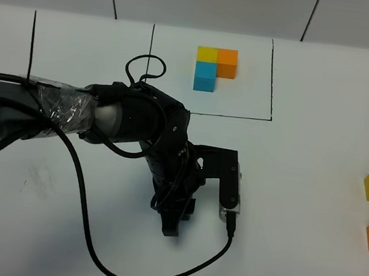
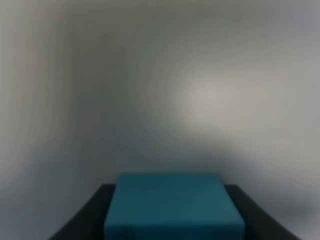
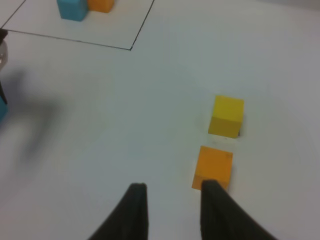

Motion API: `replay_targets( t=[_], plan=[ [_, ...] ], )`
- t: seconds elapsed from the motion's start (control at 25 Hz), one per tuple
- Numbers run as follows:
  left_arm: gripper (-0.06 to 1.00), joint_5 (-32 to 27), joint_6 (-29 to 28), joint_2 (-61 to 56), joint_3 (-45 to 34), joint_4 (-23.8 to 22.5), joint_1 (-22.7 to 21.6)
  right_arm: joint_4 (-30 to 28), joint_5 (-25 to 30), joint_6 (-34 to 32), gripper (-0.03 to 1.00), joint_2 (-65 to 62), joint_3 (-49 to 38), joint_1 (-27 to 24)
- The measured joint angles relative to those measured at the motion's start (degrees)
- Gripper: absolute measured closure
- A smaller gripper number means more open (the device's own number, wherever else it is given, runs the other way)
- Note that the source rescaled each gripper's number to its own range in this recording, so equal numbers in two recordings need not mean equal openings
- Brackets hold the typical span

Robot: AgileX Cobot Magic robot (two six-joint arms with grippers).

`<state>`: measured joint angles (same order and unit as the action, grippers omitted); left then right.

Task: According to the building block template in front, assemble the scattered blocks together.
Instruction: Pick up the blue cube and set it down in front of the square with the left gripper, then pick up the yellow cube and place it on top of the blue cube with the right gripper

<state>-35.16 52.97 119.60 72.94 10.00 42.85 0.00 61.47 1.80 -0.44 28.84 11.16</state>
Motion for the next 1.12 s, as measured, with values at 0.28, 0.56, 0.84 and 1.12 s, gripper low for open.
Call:
replay_targets(
  t=[0.28,0.56,0.84,1.12],
  plan=[
    [0.77,-1.77,0.00,0.00,0.12,-0.29,0.00,0.00,0.00,0.00,0.97,0.00,0.00,0.00],
    [-0.04,-5.86,-0.39,-7.21,2.45,-0.51,0.70,0.00,0.00,0.00,0.97,0.00,0.00,0.00],
    [-0.01,-7.46,-0.94,-24.88,4.16,-3.42,1.05,0.00,0.00,0.00,0.97,0.00,0.00,0.00],
    [0.24,-18.39,-10.48,-41.08,4.27,-16.96,0.28,0.00,0.00,0.00,0.97,0.00,0.00,0.00]
  ],
)
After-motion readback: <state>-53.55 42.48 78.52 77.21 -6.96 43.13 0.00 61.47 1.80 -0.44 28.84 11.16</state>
